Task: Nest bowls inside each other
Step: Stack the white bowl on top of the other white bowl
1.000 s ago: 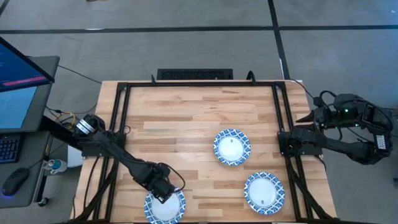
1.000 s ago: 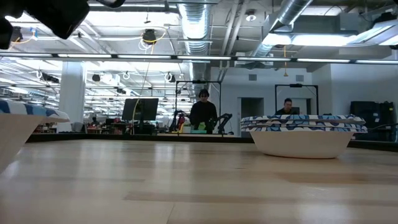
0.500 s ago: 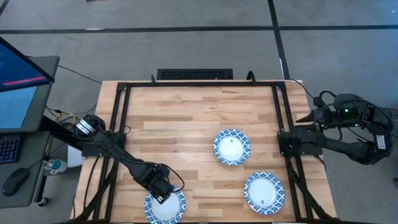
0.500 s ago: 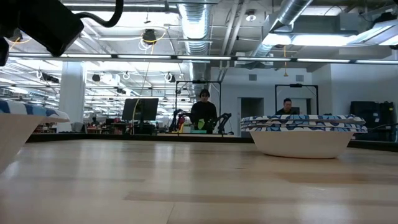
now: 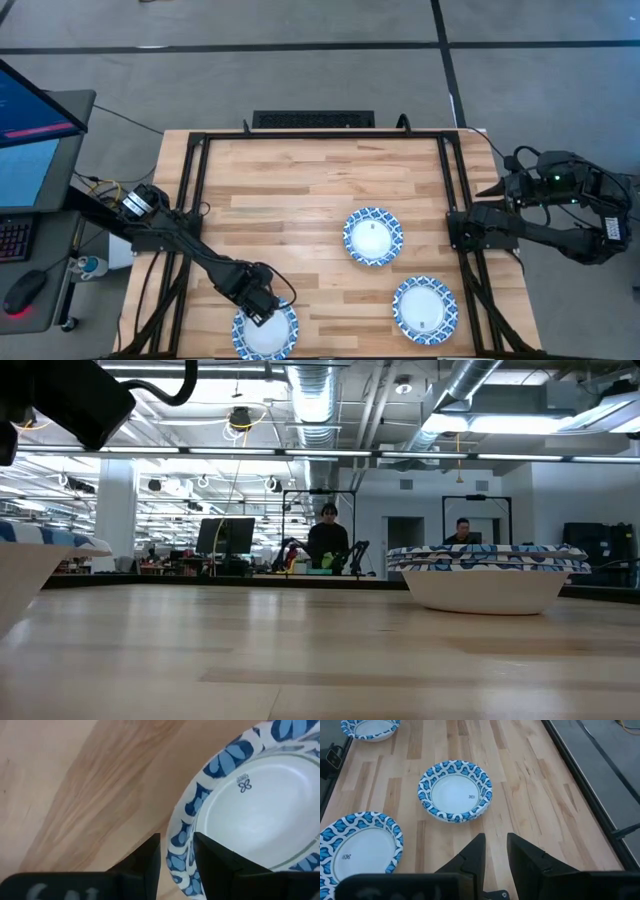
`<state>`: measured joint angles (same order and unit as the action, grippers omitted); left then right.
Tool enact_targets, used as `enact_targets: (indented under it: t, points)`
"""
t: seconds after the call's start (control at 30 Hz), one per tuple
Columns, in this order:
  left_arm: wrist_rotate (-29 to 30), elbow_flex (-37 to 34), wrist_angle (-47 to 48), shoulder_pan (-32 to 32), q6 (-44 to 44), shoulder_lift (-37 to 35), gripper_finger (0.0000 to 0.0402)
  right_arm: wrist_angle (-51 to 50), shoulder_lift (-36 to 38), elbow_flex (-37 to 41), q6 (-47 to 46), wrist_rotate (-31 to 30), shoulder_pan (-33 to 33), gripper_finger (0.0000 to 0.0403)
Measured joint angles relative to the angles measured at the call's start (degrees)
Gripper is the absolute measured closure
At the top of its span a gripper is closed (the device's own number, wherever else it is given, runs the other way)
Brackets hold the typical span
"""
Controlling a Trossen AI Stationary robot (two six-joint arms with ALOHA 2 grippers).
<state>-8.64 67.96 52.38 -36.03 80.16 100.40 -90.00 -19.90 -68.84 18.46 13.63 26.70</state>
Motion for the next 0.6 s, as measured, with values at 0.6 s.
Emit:
enact_targets:
  t: [0.6]
  points:
    - [0.39, -4.5, -7.28, 0.24, -1.34, -0.02, 0.0295, 0.42, 0.0, 0.0, -0.03, -0.17, 0.0, 0.03]
